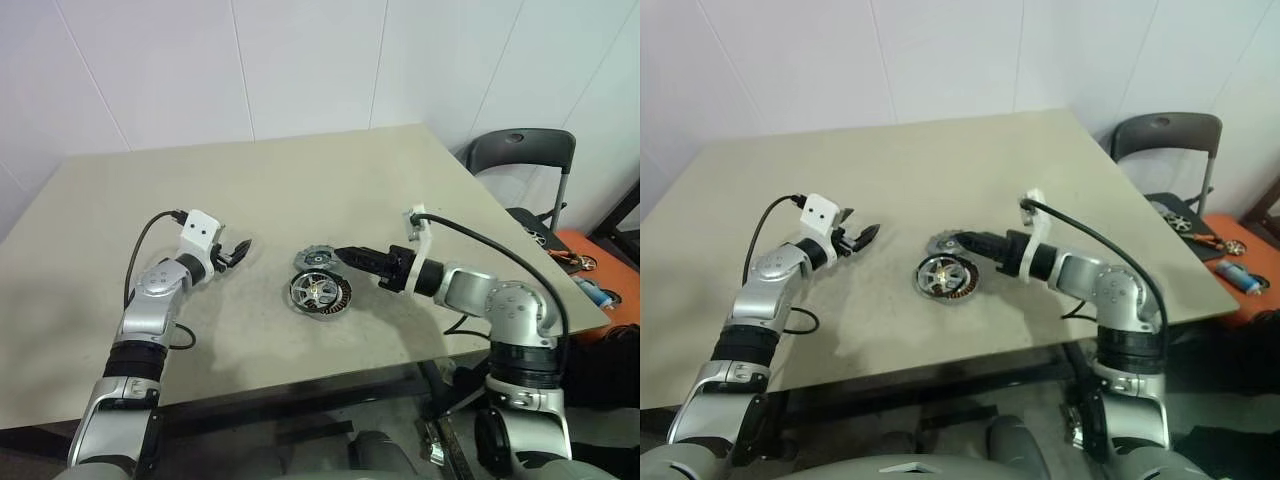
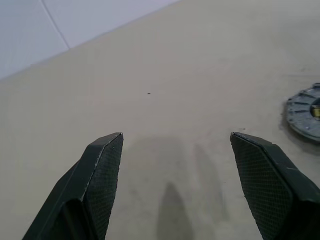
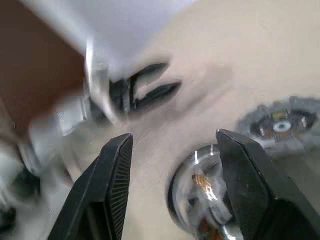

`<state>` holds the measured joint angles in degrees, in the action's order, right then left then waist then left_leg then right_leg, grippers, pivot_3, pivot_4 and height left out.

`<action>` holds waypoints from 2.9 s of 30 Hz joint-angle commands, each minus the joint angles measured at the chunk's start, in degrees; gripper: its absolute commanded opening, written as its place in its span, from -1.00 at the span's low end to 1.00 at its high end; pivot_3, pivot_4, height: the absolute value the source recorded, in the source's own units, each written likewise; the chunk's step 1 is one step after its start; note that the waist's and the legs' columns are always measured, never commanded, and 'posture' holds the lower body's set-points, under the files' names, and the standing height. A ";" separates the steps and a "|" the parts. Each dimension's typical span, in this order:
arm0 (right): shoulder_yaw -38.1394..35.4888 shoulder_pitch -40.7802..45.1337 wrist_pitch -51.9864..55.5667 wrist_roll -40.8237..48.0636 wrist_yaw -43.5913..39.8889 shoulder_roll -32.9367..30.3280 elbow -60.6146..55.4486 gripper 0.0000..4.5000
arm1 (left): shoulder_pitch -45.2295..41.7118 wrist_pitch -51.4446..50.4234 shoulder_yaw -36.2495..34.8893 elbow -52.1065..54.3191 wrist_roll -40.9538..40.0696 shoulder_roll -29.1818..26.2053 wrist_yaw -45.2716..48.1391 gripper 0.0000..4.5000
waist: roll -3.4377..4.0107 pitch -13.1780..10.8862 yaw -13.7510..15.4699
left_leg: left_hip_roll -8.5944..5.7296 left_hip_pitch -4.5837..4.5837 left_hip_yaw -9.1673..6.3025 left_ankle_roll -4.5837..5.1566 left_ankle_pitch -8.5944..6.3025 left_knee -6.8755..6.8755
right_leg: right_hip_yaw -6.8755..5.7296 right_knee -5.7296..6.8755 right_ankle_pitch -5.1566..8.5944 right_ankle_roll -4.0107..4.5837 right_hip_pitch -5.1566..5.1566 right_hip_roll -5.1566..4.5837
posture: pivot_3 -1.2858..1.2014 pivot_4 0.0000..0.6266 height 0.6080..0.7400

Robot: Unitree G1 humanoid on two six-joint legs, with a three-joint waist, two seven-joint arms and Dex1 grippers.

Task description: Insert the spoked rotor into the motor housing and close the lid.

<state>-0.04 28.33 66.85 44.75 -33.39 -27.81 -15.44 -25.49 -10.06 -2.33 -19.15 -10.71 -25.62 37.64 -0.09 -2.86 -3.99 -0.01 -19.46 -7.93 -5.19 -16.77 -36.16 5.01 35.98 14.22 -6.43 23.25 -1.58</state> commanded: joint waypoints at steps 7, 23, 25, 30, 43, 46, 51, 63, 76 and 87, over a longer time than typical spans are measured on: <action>27.87 -1.88 -41.73 -38.95 -8.12 -15.91 -3.82 0.23 | 1.94 -18.09 0.59 11.77 -14.61 -7.40 19.96 0.62 | -0.23 -0.15 -0.13 | 0.00 0.07 0.17 0.00 -0.02 -0.05 | 0.08 0.00 0.23 0.12 0.00 0.00 | 0.03 -1.00 1.00; 27.69 -0.25 -56.23 -52.80 -14.53 -13.66 1.05 0.23 | 1.14 -19.45 2.01 2.72 -10.26 -5.99 17.98 0.62 | -0.45 -0.17 1.69 | 0.00 0.05 0.11 0.00 -0.01 -0.07 | 0.05 0.03 0.13 0.06 -0.02 -0.02 | 0.03 -1.00 1.00; 27.00 0.00 -57.62 -52.60 -16.78 -14.59 1.20 0.23 | 1.09 -19.18 2.06 2.53 -10.19 -5.87 17.82 0.62 | -0.46 -0.17 1.61 | 0.00 0.07 0.12 0.00 -0.01 -0.08 | 0.06 0.03 0.16 0.09 -0.04 -0.02 | 0.03 -1.00 1.00; 25.84 2.28 -62.07 -54.48 -19.29 -15.60 3.34 0.23 | 2.53 -18.13 2.10 3.40 -9.85 -5.40 16.89 0.62 | -0.45 -0.18 1.43 | 0.00 0.09 0.12 0.00 -0.01 -0.04 | 0.06 0.05 0.13 0.06 -0.02 0.00 | 0.03 -1.00 1.00; 28.43 3.96 -68.21 -58.21 -22.62 -10.22 8.08 0.23 | 2.68 -17.28 1.59 2.53 -8.76 -5.23 14.19 0.62 | -0.46 -0.17 1.55 | 0.00 0.09 0.12 0.00 -0.01 -0.08 | 0.07 0.06 -0.01 0.26 -0.04 -0.01 | 0.03 -1.00 1.00; 28.53 4.96 -70.12 -58.99 -23.44 -9.77 10.03 0.23 | 2.51 -17.09 1.56 2.25 -8.54 -5.15 14.12 0.62 | -0.46 -0.17 1.53 | 0.00 0.10 0.12 0.00 -0.01 -0.09 | 0.06 0.09 -0.01 0.27 -0.05 -0.01 | 0.03 -1.00 1.00; 29.15 6.41 -73.54 -59.86 -25.39 -8.87 13.37 0.23 | 2.45 -16.63 1.54 2.22 -8.36 -4.64 13.40 0.62 | -0.46 -0.17 1.49 | 0.00 0.11 0.12 0.00 -0.01 -0.08 | 0.06 0.09 -0.01 0.27 -0.05 -0.01 | 0.03 -1.00 1.00; 30.01 8.10 -77.98 -60.88 -28.57 -6.33 19.32 -0.75 | 4.00 -16.70 1.45 4.15 -8.54 -3.99 11.50 0.62 | -0.46 -0.17 1.44 | 0.00 0.16 0.11 -0.01 0.00 -0.11 | 0.07 0.16 -0.03 0.28 -0.06 -0.01 | 0.03 -1.00 1.00; 27.49 8.30 -70.13 -56.62 -31.60 -3.90 17.56 -0.99 | 3.72 -15.25 1.39 2.41 -7.69 -3.55 9.63 0.62 | -0.46 -0.16 1.47 | 0.00 0.15 0.10 -0.02 0.01 -0.13 | 0.07 0.17 -0.04 0.29 -0.07 -0.01 | 0.03 -1.00 1.00; 24.31 7.53 -51.63 -49.91 -32.49 -2.23 11.36 -0.99 | 2.70 -14.01 1.43 0.28 -6.54 -3.37 9.64 0.62 | -0.45 -0.16 1.54 | 0.00 0.14 0.09 -0.02 0.01 -0.15 | 0.06 0.18 -0.04 0.29 -0.08 -0.01 | 0.03 -1.00 1.00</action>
<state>26.63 35.26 13.50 -6.98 -66.52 -30.41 -1.55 -21.09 -25.42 0.27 -19.19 -17.37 -28.78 47.25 -0.55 -3.02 -2.45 -0.01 -19.33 -7.83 -5.21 -16.76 -36.32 5.06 36.16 14.17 -6.14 23.17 -1.59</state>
